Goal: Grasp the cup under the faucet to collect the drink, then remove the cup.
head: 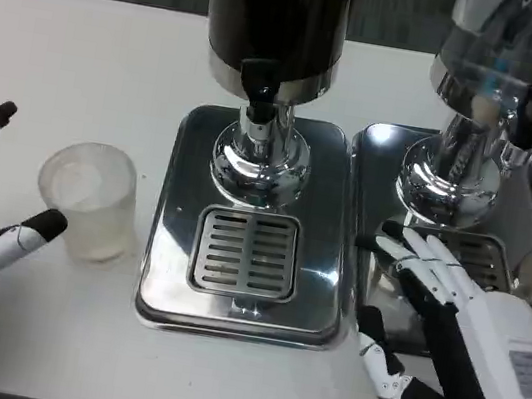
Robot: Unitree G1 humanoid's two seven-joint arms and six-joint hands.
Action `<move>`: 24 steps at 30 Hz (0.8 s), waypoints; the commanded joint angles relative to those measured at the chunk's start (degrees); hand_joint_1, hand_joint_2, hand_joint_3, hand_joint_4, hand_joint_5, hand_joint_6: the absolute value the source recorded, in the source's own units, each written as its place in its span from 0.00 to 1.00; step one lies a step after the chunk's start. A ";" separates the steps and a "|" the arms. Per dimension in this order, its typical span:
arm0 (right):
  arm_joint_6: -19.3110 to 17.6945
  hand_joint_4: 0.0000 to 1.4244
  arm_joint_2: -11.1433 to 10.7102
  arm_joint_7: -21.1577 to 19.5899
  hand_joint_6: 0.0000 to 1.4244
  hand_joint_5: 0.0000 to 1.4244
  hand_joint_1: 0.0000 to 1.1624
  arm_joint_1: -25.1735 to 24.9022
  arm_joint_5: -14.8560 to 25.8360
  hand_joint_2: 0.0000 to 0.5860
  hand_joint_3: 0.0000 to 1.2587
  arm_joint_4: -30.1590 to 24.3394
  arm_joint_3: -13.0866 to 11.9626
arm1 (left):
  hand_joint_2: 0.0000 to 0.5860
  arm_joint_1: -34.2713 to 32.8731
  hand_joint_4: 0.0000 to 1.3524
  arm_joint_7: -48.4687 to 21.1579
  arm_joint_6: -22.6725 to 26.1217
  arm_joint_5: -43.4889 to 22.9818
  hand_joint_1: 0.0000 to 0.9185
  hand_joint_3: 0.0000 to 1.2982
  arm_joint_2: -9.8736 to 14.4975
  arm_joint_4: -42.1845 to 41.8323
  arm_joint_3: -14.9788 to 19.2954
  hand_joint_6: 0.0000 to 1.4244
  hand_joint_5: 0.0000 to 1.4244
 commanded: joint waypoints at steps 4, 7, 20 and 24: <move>-0.75 0.08 -0.05 -0.59 0.20 0.08 0.43 0.18 0.91 0.89 0.19 0.66 -0.67 | 0.06 -4.57 0.00 -3.86 -1.30 -1.93 0.00 0.00 0.79 6.07 -1.89 0.02 0.00; -0.76 0.08 -0.01 -0.76 0.20 0.08 0.43 0.60 1.11 0.89 0.19 0.63 -0.99 | 0.06 -6.44 0.00 -4.87 -1.94 -2.02 0.00 0.00 0.80 8.48 -2.51 0.02 0.00; -0.37 0.08 0.56 -0.56 0.21 0.09 0.43 1.42 1.38 0.90 0.20 -0.05 -1.23 | 0.06 -12.70 0.00 -5.72 -2.19 -1.49 0.00 0.00 0.84 15.37 -5.75 0.02 0.00; -0.26 0.09 0.53 -0.41 0.21 0.09 0.42 1.52 1.47 0.90 0.20 -0.32 -1.52 | 0.05 -14.32 0.00 -5.15 -1.70 -0.72 0.00 0.00 0.79 16.96 -7.02 0.02 0.00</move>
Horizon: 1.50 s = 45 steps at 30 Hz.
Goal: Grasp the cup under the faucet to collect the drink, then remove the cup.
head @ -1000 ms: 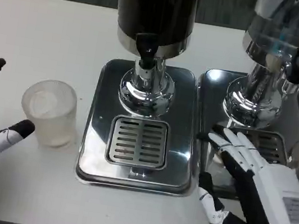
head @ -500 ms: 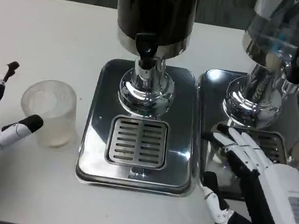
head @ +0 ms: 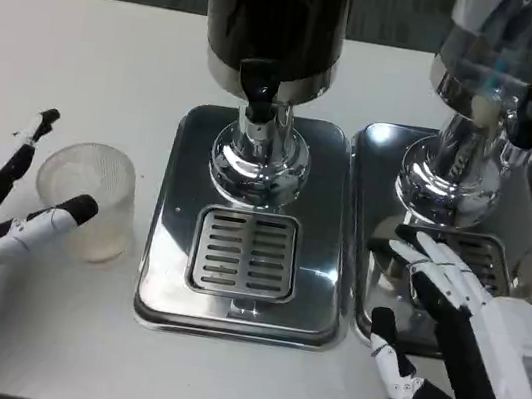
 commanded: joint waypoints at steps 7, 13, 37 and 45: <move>-0.09 0.09 0.26 -0.27 0.22 0.09 0.42 0.61 0.14 0.90 0.20 -0.51 -0.52 | 0.05 -4.20 0.00 1.05 1.32 2.50 0.02 0.00 0.52 4.33 -2.94 0.03 0.00; -0.20 0.09 0.26 -0.15 0.22 0.09 0.42 0.85 0.33 0.90 0.21 -0.74 -0.67 | 0.05 -5.93 0.00 1.53 2.34 3.16 0.02 0.00 0.39 6.46 -4.41 0.03 0.00; 0.03 0.10 0.20 0.80 0.22 0.09 0.43 1.55 1.15 0.91 0.22 -1.55 -1.25 | 0.06 -8.70 0.00 7.12 3.51 7.01 0.18 0.00 0.46 10.31 -9.12 0.04 0.00; 0.01 0.11 0.26 0.94 0.22 0.09 0.48 1.93 1.45 0.88 0.22 -1.89 -1.50 | 0.08 -9.59 0.00 9.35 3.57 7.70 0.24 0.00 0.16 11.53 -10.56 0.10 0.06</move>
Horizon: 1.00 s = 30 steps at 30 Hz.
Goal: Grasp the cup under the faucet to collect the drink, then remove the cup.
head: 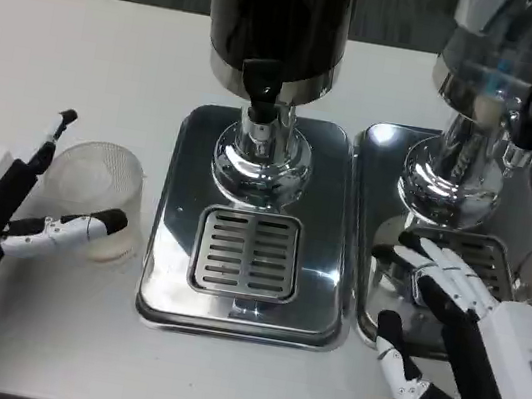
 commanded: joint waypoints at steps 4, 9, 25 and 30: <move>-0.10 0.11 0.06 0.35 0.22 0.09 0.48 0.75 0.77 0.89 0.22 -1.08 -0.80 | 0.09 -0.82 0.00 2.00 0.08 1.49 0.26 0.00 -0.21 1.60 -2.05 0.15 0.11; -0.05 0.11 0.25 0.29 0.22 0.09 0.51 0.94 0.74 0.88 0.23 -1.21 -0.93 | 0.10 -1.13 0.00 3.71 -0.09 1.73 0.30 0.00 -0.20 2.17 -3.05 0.19 0.15; -0.47 0.11 0.55 0.55 0.21 0.10 0.53 1.29 1.65 0.84 0.22 -1.24 -1.59 | 0.13 -2.02 0.09 5.74 -1.03 2.10 0.36 0.01 -1.39 3.98 -2.93 0.30 0.27; -0.54 0.12 0.47 0.41 0.21 0.10 0.53 1.20 1.26 0.84 0.22 -1.34 -1.48 | 0.14 -2.23 0.15 6.46 -1.72 1.66 0.36 0.06 -2.04 4.69 -2.53 0.41 0.34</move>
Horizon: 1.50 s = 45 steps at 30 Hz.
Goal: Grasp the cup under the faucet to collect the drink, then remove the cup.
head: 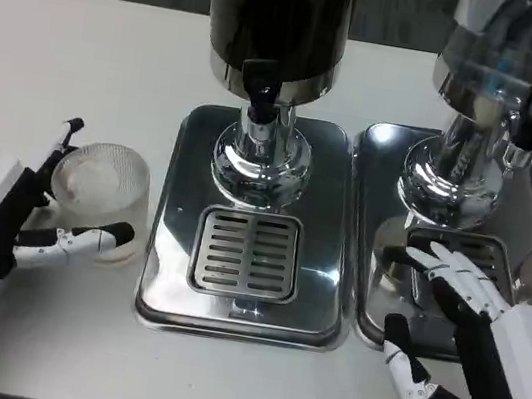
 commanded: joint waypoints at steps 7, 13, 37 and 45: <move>-0.46 0.12 -0.20 0.48 0.21 0.10 0.54 -0.10 0.24 0.84 0.23 -0.54 -0.34 | 0.16 -0.83 0.22 3.11 -2.45 -0.41 0.36 0.12 -1.02 1.77 0.52 0.54 0.42; -0.32 0.12 -0.08 0.67 0.22 0.10 0.54 -0.37 0.51 0.87 0.23 -0.13 -0.33 | 0.18 -0.94 0.26 4.36 -3.68 -0.15 0.36 0.16 -1.24 2.61 0.49 0.61 0.46; -0.38 0.13 -0.21 1.17 0.21 0.10 0.53 -0.38 0.75 0.90 0.26 -0.22 -0.45 | 0.25 -0.10 0.42 9.94 -8.50 0.58 0.45 0.36 -1.73 4.51 0.21 0.79 0.61; -0.45 0.13 -0.07 1.37 0.21 0.09 0.53 -0.62 1.12 0.90 0.26 0.10 -0.27 | 0.25 0.60 0.43 11.70 -9.40 0.67 0.46 0.37 -1.28 4.07 0.55 0.81 0.62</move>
